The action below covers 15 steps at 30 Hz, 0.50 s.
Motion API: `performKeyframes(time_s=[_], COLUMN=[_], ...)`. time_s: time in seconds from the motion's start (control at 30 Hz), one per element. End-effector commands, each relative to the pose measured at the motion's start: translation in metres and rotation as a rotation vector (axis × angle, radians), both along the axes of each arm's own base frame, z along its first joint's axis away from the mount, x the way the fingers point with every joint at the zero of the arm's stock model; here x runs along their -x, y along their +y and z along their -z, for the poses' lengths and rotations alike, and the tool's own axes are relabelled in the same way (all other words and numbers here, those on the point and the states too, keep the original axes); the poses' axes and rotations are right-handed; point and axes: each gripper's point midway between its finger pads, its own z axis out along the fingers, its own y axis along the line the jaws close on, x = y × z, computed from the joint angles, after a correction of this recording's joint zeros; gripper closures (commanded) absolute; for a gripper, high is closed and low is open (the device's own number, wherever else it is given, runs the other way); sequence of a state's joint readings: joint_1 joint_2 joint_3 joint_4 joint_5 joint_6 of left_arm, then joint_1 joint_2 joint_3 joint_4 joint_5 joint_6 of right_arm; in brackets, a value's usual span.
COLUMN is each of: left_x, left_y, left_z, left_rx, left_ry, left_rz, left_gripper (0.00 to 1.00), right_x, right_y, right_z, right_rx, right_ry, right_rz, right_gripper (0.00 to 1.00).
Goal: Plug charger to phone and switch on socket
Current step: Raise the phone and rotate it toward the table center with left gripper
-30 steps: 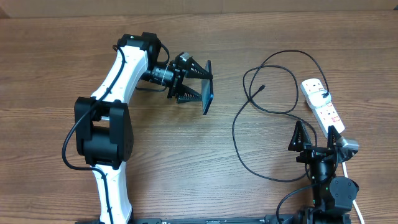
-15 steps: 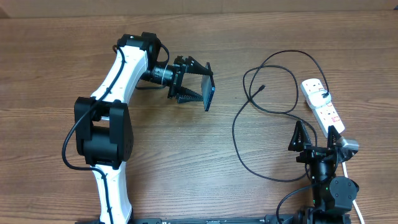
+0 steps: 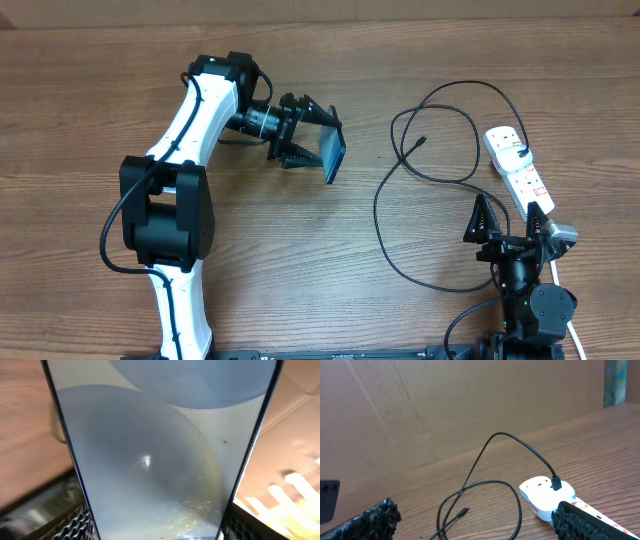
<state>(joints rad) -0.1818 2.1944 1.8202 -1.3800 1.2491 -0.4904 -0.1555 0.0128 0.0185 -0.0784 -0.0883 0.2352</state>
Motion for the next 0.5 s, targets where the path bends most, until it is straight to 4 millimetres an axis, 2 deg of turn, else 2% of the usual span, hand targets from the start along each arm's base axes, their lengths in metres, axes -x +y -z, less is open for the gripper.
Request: performKeyframes(time_s=[0.0, 0.3, 0.47], left_x=[-0.003, 0.002, 0.008], left_y=[0.010, 0.023, 0.028], left_z=[0.014, 0.026, -0.002], left_rx=[-0.121, -0.234, -0.254], left_ry=[-0.119, -0.220, -0.331], left_rz=[0.046, 0.120, 0.136], left_gripper=[0.57, 0.60, 0.60], right_x=[0.000, 0.000, 0.000], right_y=[-0.002, -0.002, -0.002], right_z=[0.002, 0.002, 0.002], right_rx=[0.000, 0.000, 0.000], right_ry=[-0.004, -0.004, -0.004], right_rz=[0.011, 0.011, 0.011], right_gripper=[0.00, 0.00, 0.00])
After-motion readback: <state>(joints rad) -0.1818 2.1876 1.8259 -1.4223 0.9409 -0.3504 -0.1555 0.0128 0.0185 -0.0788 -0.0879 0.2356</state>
